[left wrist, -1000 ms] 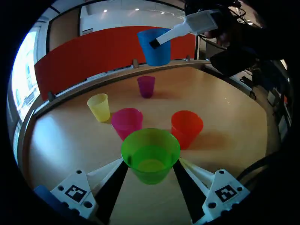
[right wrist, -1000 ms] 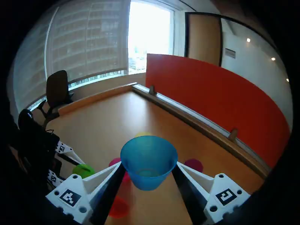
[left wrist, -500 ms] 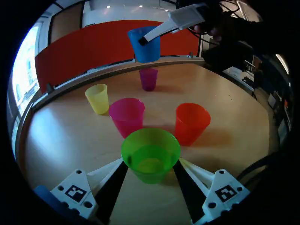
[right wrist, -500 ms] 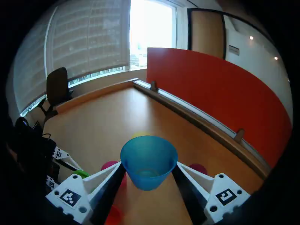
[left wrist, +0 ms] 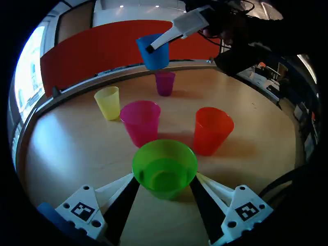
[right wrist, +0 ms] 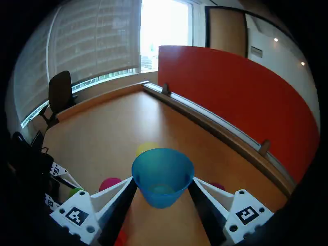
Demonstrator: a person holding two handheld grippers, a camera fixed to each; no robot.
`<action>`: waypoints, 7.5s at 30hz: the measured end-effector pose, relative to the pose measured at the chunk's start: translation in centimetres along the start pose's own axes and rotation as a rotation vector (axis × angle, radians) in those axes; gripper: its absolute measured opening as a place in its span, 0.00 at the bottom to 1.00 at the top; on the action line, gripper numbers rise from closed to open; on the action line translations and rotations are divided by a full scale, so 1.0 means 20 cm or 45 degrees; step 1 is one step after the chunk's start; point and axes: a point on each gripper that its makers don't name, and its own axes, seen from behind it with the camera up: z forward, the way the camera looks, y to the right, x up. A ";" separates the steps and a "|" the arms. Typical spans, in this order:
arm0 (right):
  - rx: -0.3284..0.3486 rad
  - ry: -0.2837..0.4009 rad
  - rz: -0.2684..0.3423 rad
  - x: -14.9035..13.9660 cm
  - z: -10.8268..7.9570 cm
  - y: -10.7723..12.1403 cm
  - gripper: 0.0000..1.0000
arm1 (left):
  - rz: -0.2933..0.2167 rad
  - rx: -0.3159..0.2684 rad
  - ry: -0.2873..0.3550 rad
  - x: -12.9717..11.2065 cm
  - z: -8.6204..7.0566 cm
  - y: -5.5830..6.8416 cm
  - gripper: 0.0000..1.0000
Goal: Pour water
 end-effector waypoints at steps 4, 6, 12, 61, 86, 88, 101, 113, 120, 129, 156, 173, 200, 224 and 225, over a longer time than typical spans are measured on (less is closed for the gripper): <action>0.004 -0.017 0.004 -0.03 0.05 0.00 0.88 | -0.007 0.006 -0.003 -0.01 0.00 0.00 0.82; 0.005 -0.026 0.008 -0.04 0.08 0.01 0.88 | -0.008 0.010 -0.003 -0.02 0.01 0.00 0.82; 0.011 -0.059 0.021 -0.09 0.17 0.02 0.88 | -0.006 0.013 -0.004 -0.02 0.01 0.00 0.82; 0.006 -0.233 0.009 -0.32 0.60 0.04 0.89 | -0.163 0.018 0.003 -0.04 -0.11 -0.02 0.92; 0.010 -0.333 -0.018 -0.45 0.52 0.02 0.93 | -0.162 0.036 0.006 -0.03 -0.13 -0.02 0.92; 0.008 -0.336 -0.015 -0.46 0.51 0.02 0.93 | -0.161 0.037 0.007 -0.03 -0.13 -0.02 0.93; -0.016 -0.333 0.022 -0.54 0.33 0.01 0.93 | -0.159 0.051 0.017 -0.02 -0.20 -0.01 0.92; -0.075 -0.261 0.078 -0.55 0.10 0.01 0.93 | -0.141 0.072 0.015 -0.04 -0.31 0.02 0.92; -0.118 -0.202 0.101 -0.56 -0.08 -0.01 0.93 | -0.162 0.094 0.024 -0.03 -0.39 0.01 0.92; -0.214 -0.100 0.178 -0.59 -0.33 -0.02 0.93 | -0.199 0.140 0.053 0.00 -0.49 -0.07 0.92; -0.649 0.213 0.309 -0.56 -1.03 -0.12 0.94 | -0.232 0.282 0.205 0.21 -0.77 -0.31 0.92; -0.906 0.403 0.430 -0.58 -1.36 -0.06 0.94 | -0.246 0.423 0.353 0.43 -0.90 -0.53 0.92; -1.173 0.662 0.479 -0.42 -1.73 0.17 0.94 | -0.209 0.599 0.599 0.77 -1.13 -0.83 0.92; -1.184 0.653 0.473 -0.38 -1.69 0.16 0.94 | -0.223 0.600 0.703 0.72 -1.04 -0.88 0.92; -1.182 0.654 0.470 -0.38 -1.68 0.16 0.94 | -0.220 0.600 0.711 0.71 -1.02 -0.88 0.92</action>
